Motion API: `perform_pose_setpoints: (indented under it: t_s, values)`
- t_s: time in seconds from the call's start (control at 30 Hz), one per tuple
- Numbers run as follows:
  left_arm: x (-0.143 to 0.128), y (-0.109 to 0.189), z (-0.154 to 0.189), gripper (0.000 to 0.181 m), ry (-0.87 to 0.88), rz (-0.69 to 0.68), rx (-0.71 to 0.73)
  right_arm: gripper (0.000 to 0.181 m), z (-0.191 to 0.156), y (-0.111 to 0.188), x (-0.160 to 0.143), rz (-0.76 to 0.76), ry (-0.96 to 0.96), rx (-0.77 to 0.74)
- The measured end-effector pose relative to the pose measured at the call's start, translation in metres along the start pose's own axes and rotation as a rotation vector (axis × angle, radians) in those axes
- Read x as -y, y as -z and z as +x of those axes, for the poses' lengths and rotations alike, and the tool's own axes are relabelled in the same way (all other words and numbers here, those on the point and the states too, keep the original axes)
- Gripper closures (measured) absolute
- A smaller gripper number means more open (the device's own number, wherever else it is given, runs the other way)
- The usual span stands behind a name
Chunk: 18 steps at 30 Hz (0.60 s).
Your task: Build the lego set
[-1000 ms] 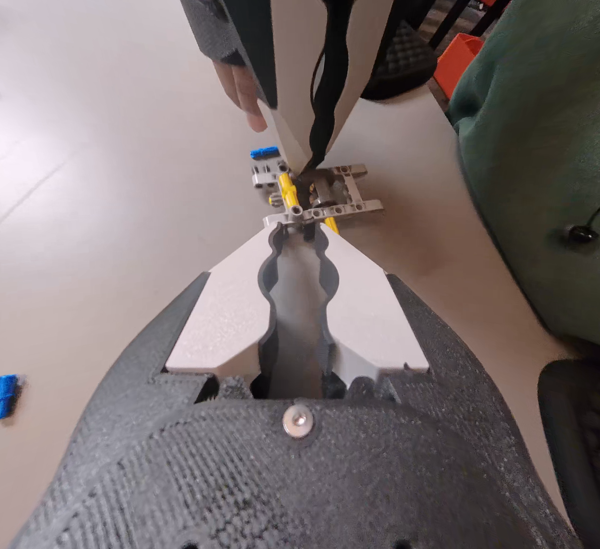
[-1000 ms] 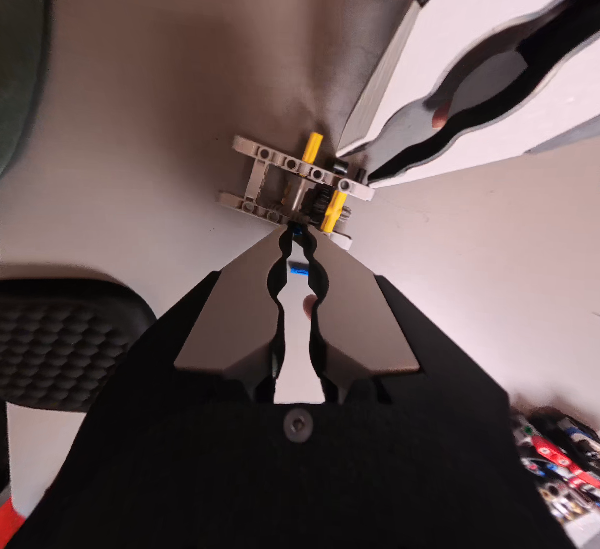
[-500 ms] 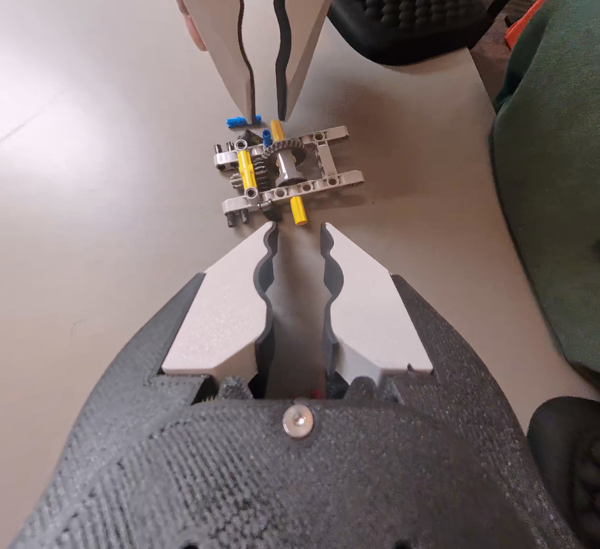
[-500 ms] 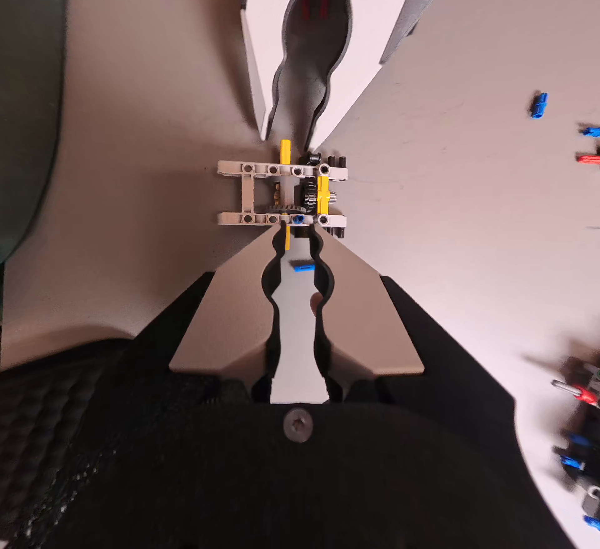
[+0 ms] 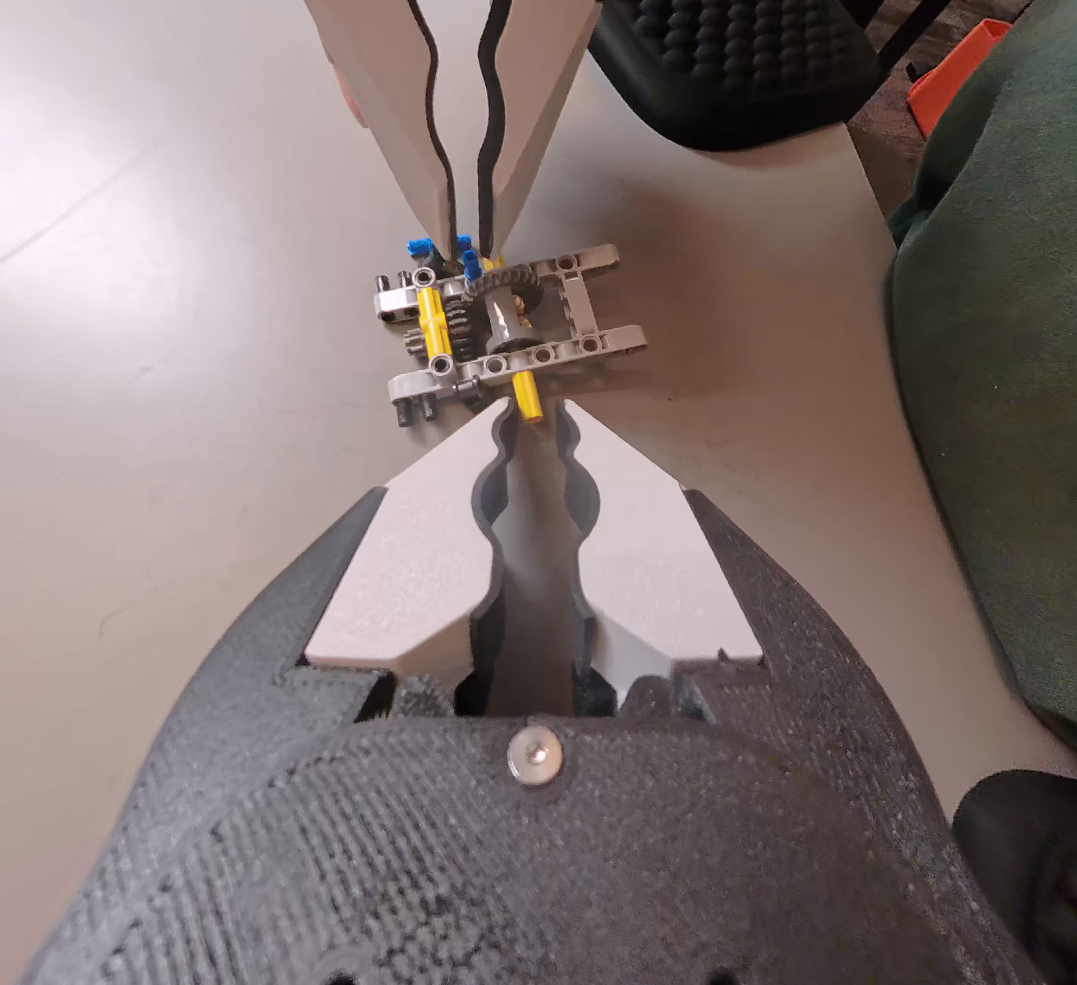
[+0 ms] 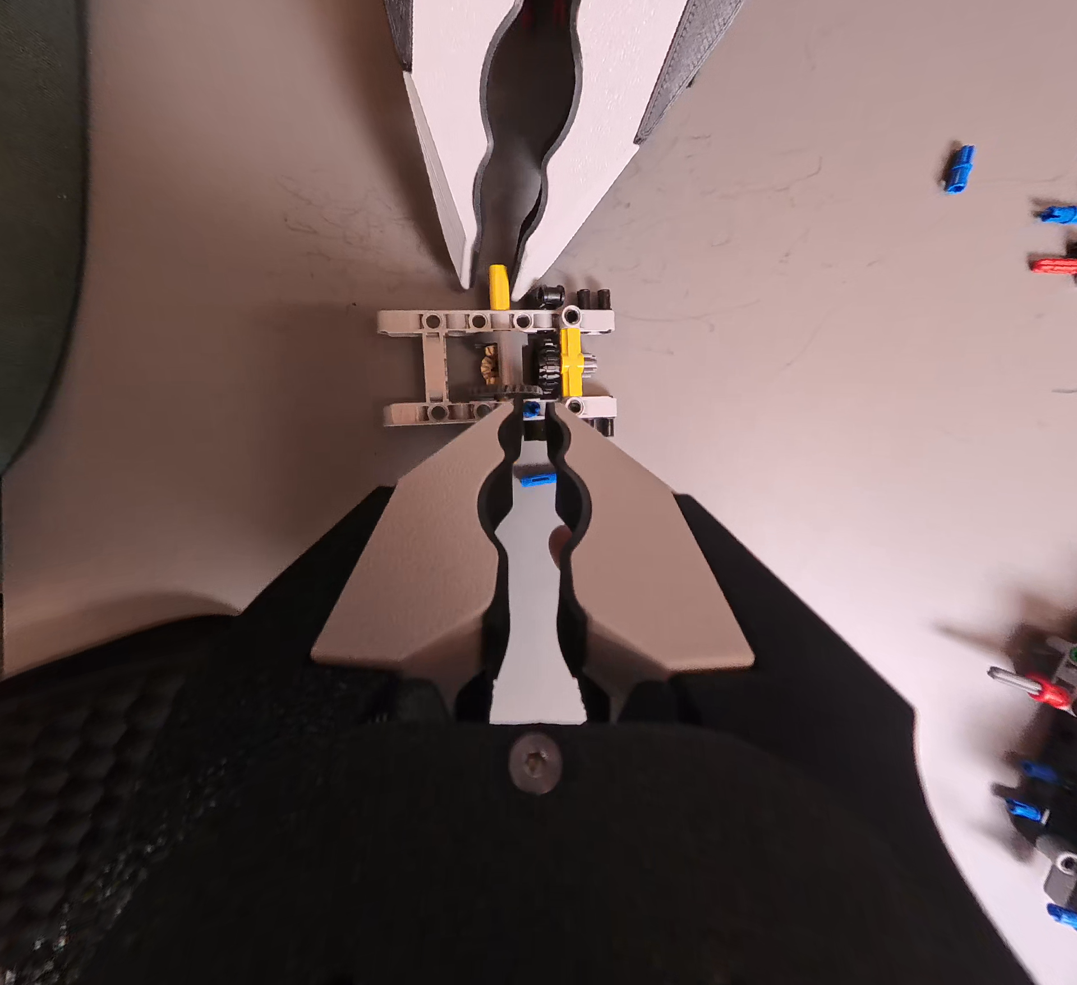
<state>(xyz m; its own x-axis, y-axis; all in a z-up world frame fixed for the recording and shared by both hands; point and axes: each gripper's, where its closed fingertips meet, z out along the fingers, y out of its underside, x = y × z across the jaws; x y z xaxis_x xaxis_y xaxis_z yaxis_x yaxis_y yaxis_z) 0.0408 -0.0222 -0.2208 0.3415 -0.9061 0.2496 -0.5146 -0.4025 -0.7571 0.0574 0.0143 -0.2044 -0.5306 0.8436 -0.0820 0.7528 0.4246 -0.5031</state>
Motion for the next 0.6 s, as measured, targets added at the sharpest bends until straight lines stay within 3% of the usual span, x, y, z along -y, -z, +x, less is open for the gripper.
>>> perform_pose_setpoints:
  t_s: [0.03, 0.33, 0.6]
  values:
    - [0.0, 0.0, 0.0, 0.171, 0.001, 0.001, 0.0, 0.176, 0.0, -0.001, -0.001, -0.007, 0.0, 0.0]
    - [0.001, -0.002, 0.0, 0.175, -0.005, 0.001, 0.007, 0.179, -0.004, -0.003, -0.005, -0.059, 0.018, 0.028]
    - [0.0, -0.001, -0.001, 0.177, 0.014, -0.007, 0.013, 0.181, -0.015, -0.009, -0.011, -0.223, 0.11, 0.096]
